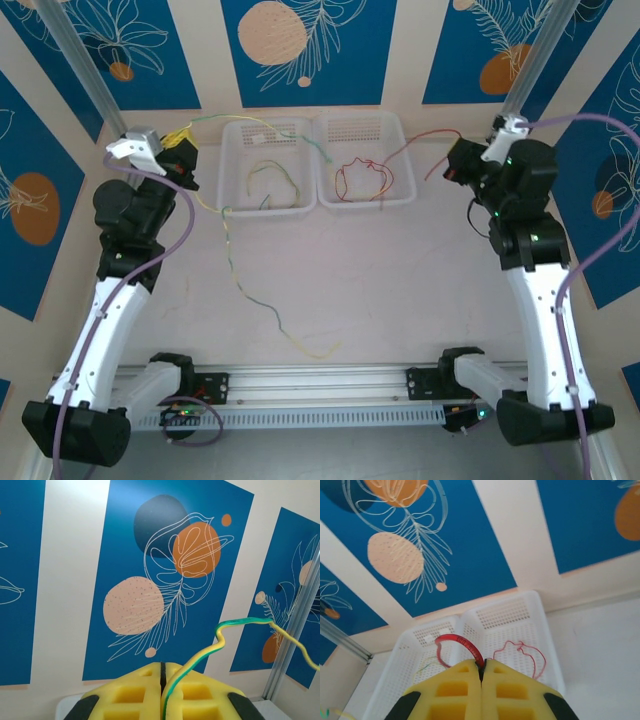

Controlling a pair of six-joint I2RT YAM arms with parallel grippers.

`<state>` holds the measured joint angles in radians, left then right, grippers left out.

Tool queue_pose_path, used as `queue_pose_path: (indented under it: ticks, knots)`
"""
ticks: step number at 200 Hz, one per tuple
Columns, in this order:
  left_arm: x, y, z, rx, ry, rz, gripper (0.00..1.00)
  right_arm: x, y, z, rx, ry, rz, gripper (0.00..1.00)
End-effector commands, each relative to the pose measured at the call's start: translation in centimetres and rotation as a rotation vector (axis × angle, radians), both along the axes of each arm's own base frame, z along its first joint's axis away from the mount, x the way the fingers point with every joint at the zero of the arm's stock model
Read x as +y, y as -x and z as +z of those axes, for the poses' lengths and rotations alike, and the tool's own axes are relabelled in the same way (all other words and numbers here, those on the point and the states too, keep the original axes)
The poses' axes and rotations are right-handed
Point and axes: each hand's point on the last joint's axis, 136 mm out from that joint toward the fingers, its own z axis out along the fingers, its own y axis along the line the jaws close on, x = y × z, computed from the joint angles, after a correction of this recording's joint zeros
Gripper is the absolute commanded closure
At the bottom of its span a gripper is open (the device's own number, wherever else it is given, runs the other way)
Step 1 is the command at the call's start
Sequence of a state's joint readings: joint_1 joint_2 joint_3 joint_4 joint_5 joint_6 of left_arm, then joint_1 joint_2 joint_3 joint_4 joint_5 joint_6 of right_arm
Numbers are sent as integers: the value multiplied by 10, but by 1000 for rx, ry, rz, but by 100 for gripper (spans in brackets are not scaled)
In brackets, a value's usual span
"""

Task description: Untangle the cables

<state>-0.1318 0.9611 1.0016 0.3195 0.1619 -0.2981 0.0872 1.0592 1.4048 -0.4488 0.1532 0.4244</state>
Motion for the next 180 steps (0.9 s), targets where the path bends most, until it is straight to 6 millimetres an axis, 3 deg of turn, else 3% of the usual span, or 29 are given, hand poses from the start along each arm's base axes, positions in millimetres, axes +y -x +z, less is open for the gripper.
queue_pose_path:
  ticks: [1,20,58,111,135,158,169,180]
  knots:
    - [8,14,15,-60,19,27,100,7,-23,26,-124,63,9,100]
    - [10,16,16,-72,23,34,100,15,-54,17,-145,77,21,100]
    - [8,15,12,-57,18,26,100,19,-126,-21,-62,127,-9,100]
    - [8,8,0,-33,27,29,100,30,-196,-74,86,150,-26,100]
    - [7,5,-1,-30,43,18,100,49,-222,-107,173,126,56,100]
    - [5,2,-1,-26,42,7,100,66,-235,-132,268,165,117,77]
    - [4,1,-3,-23,39,3,100,70,-236,-144,308,195,121,56]
    - [4,-1,-5,-19,36,7,100,72,-232,-151,324,223,124,44]
